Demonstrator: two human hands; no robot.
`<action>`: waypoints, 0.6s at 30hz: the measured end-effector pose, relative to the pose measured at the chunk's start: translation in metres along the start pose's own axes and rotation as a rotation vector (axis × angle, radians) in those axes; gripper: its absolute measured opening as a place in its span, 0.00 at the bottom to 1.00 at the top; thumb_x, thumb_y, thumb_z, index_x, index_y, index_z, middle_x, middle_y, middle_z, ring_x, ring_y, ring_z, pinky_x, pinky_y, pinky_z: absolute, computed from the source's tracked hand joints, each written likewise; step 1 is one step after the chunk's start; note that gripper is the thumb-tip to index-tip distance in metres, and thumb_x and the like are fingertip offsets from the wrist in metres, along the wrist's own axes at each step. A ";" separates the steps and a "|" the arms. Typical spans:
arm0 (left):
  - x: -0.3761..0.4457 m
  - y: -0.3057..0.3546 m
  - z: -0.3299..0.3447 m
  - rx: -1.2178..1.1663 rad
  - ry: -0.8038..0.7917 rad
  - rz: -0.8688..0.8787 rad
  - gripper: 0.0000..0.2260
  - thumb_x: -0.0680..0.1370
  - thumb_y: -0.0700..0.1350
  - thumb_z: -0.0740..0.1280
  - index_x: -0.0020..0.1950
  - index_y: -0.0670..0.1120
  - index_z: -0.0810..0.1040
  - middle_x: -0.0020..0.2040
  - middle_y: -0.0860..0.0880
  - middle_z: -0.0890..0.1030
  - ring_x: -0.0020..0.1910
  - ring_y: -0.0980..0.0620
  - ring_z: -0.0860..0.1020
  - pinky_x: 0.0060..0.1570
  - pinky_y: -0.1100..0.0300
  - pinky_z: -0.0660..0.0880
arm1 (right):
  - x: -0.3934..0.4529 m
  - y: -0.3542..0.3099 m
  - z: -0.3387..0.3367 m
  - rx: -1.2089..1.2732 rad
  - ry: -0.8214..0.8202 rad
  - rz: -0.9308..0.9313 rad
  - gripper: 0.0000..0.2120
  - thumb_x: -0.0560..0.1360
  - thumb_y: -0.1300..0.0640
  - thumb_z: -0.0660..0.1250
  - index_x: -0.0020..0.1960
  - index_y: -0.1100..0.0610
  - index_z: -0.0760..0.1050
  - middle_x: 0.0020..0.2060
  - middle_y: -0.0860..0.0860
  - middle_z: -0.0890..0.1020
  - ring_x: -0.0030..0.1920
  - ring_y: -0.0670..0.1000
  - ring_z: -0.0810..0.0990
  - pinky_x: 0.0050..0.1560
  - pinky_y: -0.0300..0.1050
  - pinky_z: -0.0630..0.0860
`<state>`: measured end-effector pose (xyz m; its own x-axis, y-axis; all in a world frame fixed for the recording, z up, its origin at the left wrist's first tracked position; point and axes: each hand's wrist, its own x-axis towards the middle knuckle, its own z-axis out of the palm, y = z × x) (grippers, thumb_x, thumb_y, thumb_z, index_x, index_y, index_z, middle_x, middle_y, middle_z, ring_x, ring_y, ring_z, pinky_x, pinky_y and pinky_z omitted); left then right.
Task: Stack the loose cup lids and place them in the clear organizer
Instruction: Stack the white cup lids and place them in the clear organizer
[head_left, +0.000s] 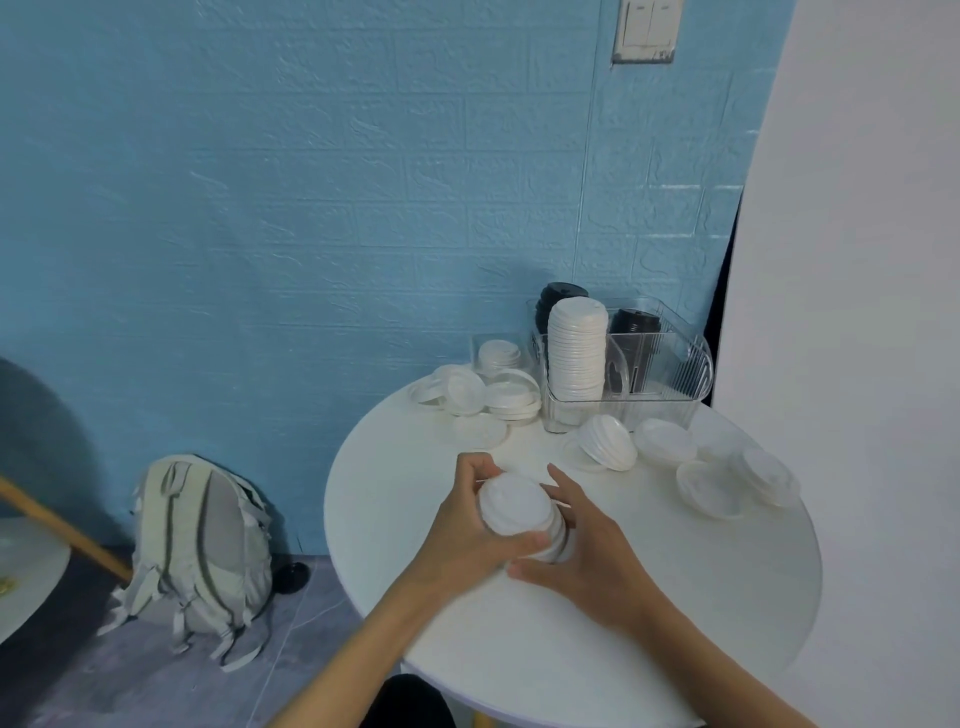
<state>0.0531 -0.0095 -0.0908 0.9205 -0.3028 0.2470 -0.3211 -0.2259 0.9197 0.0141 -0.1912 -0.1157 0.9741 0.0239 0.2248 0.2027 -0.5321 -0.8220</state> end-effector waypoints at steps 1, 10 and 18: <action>0.000 -0.001 0.000 0.050 -0.021 0.005 0.36 0.58 0.56 0.83 0.60 0.62 0.67 0.55 0.68 0.76 0.56 0.63 0.77 0.57 0.58 0.76 | 0.000 0.001 0.000 0.003 0.009 -0.003 0.57 0.54 0.33 0.82 0.77 0.36 0.59 0.67 0.35 0.75 0.67 0.38 0.75 0.70 0.49 0.73; 0.000 -0.007 0.002 0.162 -0.088 0.024 0.24 0.62 0.63 0.81 0.55 0.62 0.79 0.58 0.60 0.79 0.59 0.62 0.77 0.61 0.57 0.75 | 0.002 -0.005 -0.003 -0.097 0.034 -0.065 0.43 0.57 0.38 0.84 0.67 0.34 0.67 0.63 0.33 0.75 0.66 0.39 0.76 0.69 0.43 0.72; 0.002 -0.008 0.000 0.106 -0.012 -0.024 0.18 0.66 0.56 0.81 0.54 0.60 0.83 0.58 0.59 0.82 0.57 0.60 0.79 0.59 0.51 0.78 | 0.018 -0.014 -0.007 -0.152 -0.077 -0.058 0.45 0.61 0.44 0.85 0.73 0.48 0.70 0.68 0.43 0.77 0.68 0.42 0.75 0.71 0.45 0.70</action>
<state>0.0573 -0.0081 -0.0979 0.9255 -0.3073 0.2213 -0.3217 -0.3299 0.8875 0.0279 -0.1891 -0.0970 0.9671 0.1199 0.2242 0.2472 -0.6493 -0.7193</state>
